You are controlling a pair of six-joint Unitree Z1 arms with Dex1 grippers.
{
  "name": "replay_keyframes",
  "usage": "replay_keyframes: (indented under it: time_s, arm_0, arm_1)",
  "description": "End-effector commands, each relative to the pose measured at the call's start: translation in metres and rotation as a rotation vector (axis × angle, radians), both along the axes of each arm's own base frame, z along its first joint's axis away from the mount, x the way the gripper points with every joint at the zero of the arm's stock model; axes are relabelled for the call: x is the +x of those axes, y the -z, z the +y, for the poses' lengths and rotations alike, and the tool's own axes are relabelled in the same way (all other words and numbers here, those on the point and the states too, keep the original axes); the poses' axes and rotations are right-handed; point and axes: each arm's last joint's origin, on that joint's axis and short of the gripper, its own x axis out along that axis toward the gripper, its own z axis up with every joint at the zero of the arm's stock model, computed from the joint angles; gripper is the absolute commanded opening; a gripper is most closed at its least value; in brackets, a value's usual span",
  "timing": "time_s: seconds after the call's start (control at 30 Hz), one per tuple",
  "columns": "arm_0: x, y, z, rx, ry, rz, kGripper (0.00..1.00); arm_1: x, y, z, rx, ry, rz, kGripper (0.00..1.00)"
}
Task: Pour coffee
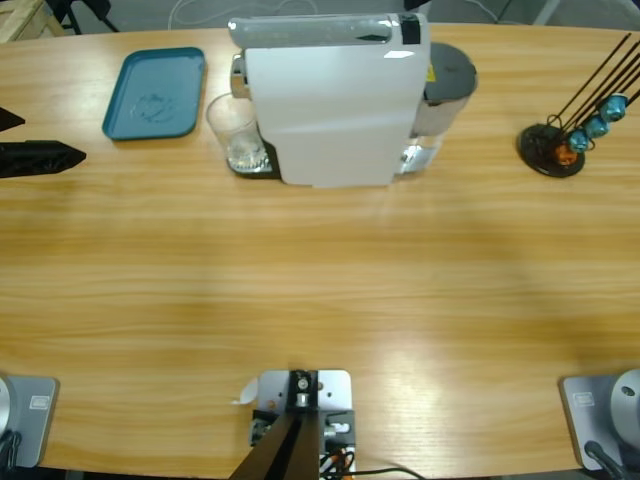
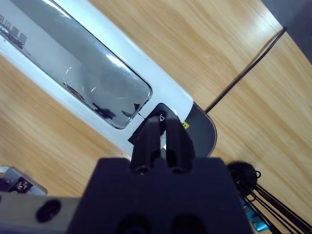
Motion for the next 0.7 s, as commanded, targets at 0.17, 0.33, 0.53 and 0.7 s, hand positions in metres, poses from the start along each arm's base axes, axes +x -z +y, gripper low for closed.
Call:
replay_keyframes:
  time_s: [0.17,0.33,0.53,0.7]
  arm_0:
    - [0.005,0.008,-0.003,0.021,-0.005,0.042,0.987]
    - [0.005,0.008,-0.003,0.02,-0.004,0.042,0.987]
    - [0.005,0.008,-0.003,0.02,-0.003,0.044,0.987]
    - [0.004,0.008,-0.003,0.021,-0.003,0.045,0.987]
  arm_1:
    - [0.012,0.027,0.012,-0.068,-0.009,0.049,0.0]
    - [0.009,0.039,0.014,-0.089,-0.017,0.085,0.0]
    - [0.009,0.042,0.015,-0.093,-0.02,0.091,0.0]
    - [0.009,0.044,0.016,-0.096,-0.02,0.096,0.0]
